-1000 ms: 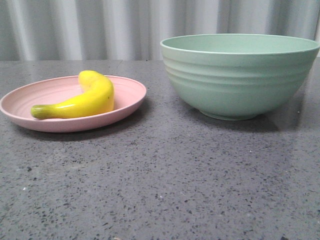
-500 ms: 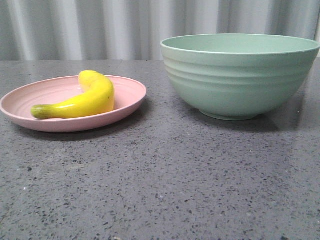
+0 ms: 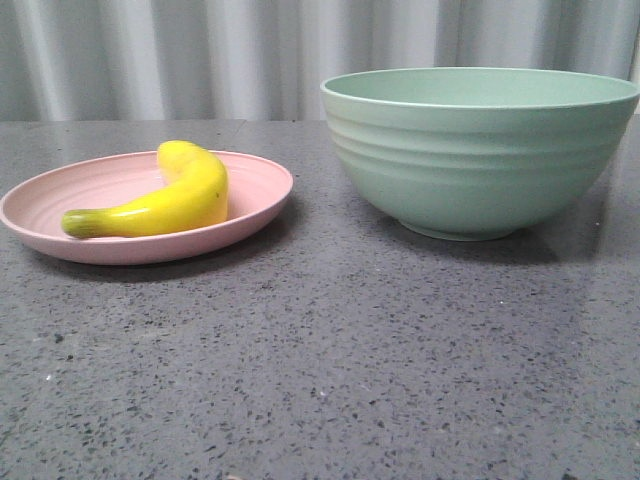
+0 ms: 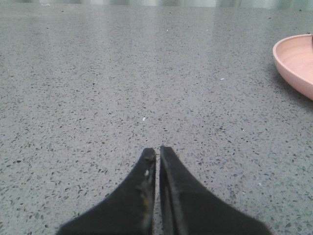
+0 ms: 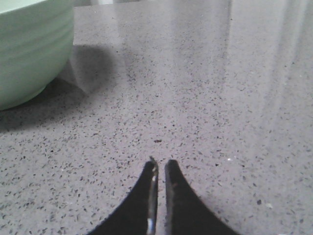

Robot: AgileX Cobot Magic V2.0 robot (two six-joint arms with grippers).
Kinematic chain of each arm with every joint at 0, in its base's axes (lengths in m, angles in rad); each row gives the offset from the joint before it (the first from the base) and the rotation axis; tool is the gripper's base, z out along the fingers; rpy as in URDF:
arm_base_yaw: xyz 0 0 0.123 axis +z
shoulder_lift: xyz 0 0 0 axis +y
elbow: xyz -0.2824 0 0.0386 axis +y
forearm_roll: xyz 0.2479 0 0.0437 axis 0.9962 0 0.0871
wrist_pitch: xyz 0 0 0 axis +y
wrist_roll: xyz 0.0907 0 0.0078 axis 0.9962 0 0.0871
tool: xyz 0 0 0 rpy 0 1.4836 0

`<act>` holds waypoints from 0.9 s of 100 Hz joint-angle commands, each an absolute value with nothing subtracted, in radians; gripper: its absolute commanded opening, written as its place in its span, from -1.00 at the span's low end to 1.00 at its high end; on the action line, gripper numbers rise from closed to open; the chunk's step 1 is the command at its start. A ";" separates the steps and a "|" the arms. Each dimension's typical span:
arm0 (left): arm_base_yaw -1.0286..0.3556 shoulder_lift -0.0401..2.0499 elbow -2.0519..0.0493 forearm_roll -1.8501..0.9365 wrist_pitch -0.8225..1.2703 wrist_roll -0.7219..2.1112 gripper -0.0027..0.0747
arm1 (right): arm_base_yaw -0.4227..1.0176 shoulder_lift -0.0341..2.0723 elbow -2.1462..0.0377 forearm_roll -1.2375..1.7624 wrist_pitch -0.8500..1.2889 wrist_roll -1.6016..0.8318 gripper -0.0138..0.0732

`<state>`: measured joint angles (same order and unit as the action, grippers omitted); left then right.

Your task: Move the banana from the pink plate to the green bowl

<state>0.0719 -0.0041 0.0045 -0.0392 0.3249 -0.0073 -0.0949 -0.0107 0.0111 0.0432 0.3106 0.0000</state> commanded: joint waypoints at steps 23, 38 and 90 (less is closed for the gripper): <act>0.075 -0.034 0.011 -0.042 0.239 -0.013 -0.98 | -0.103 -0.028 0.034 0.045 0.097 -0.009 -0.80; 0.075 -0.034 0.011 -0.049 0.239 -0.013 -0.98 | -0.103 -0.028 0.034 0.045 0.058 -0.009 -0.80; 0.075 -0.034 0.011 -0.044 0.134 -0.013 -0.98 | -0.103 -0.028 0.034 0.061 0.058 0.000 -0.80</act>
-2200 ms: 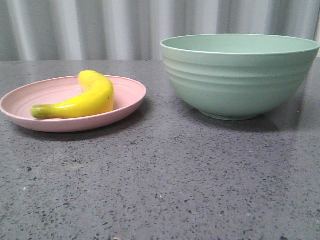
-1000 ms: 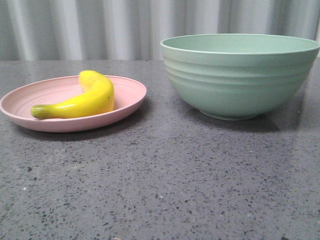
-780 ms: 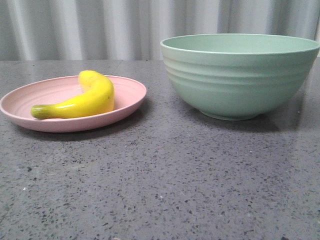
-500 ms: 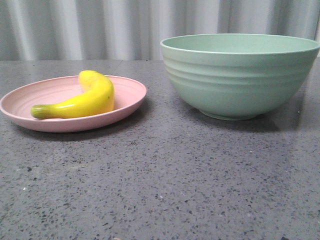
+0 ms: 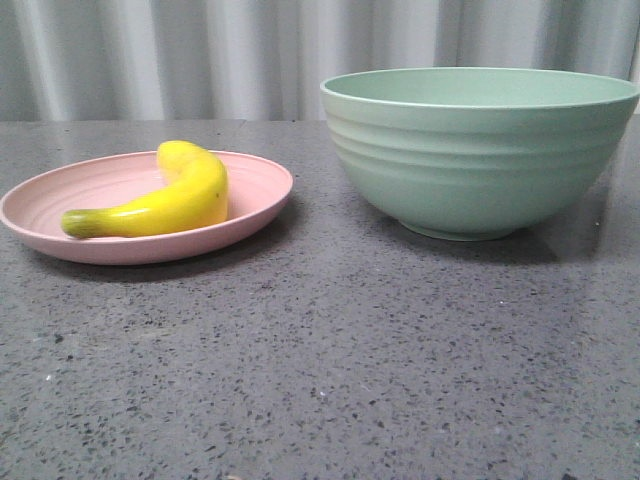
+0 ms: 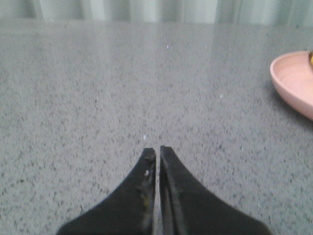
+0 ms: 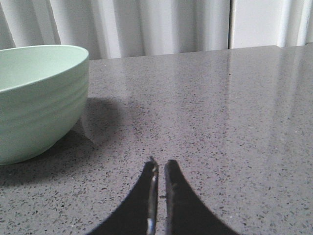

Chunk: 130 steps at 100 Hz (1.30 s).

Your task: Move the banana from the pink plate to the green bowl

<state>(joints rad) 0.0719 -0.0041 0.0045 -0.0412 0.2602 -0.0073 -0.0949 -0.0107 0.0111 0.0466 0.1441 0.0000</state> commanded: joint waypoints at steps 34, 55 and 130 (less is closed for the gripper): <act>0.075 -0.034 0.011 -0.044 0.094 -0.013 -0.98 | -0.103 -0.028 0.034 0.089 0.058 0.000 -0.80; 0.075 -0.034 0.011 -0.044 0.063 -0.013 -0.98 | -0.103 -0.028 0.034 0.081 0.060 0.000 -0.80; 0.075 -0.024 -0.074 -0.114 -0.147 -0.013 -0.99 | -0.103 0.024 -0.083 0.071 0.085 0.000 -0.80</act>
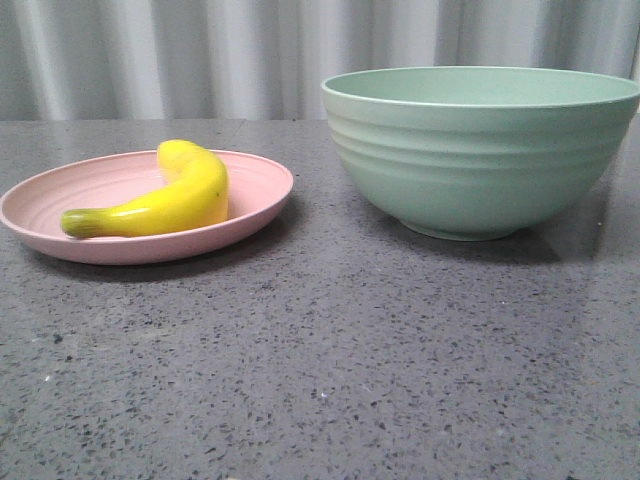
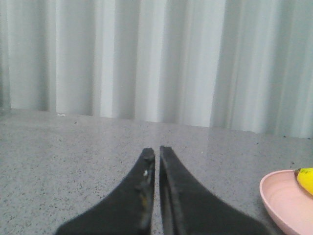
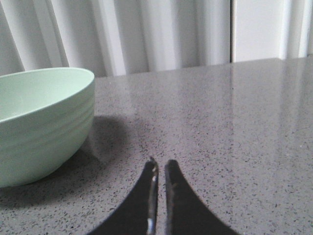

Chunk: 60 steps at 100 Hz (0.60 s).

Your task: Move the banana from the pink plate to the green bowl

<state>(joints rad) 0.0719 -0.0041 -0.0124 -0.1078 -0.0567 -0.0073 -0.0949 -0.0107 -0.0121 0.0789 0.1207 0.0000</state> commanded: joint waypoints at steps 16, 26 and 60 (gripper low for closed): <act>0.075 0.047 -0.162 -0.114 -0.065 -0.013 -0.99 | -0.103 0.155 -0.157 0.071 0.105 0.000 -0.80; 0.075 0.117 -0.221 -0.114 0.000 -0.013 -0.99 | -0.103 0.247 -0.225 0.083 0.163 0.000 -0.80; 0.075 0.260 -0.298 -0.091 0.006 -0.013 -0.98 | -0.103 0.387 -0.326 0.081 0.171 0.000 -0.80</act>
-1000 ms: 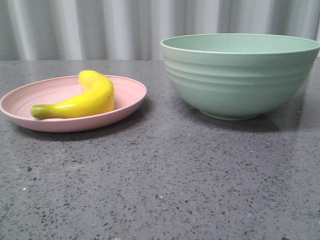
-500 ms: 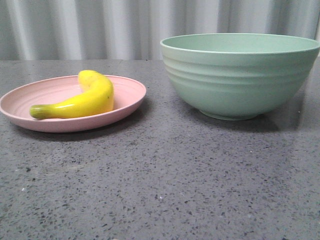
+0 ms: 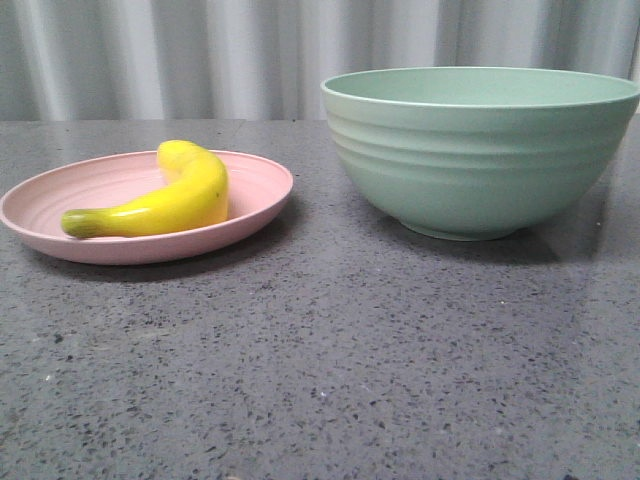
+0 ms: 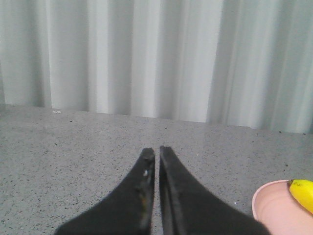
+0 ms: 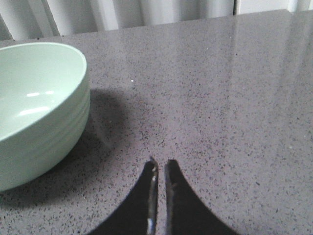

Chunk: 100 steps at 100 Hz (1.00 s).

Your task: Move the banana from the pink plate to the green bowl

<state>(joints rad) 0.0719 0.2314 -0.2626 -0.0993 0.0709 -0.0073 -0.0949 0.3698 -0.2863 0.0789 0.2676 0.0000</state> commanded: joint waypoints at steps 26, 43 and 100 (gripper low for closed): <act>0.075 0.261 -0.298 -0.091 -0.039 -0.013 -0.22 | -0.103 0.387 -0.315 0.083 0.173 0.000 -0.80; 0.075 0.261 -0.298 -0.096 -0.067 -0.013 0.35 | -0.103 0.387 -0.315 0.083 0.171 0.000 -0.80; 0.017 0.317 -0.462 -0.088 0.122 -0.008 0.25 | -0.103 0.387 -0.315 0.083 0.171 0.000 -0.80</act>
<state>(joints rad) 0.0438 0.2711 -0.3951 -0.0885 0.1309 -0.0073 -0.0949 0.3726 -0.2871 0.0807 0.2531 0.0000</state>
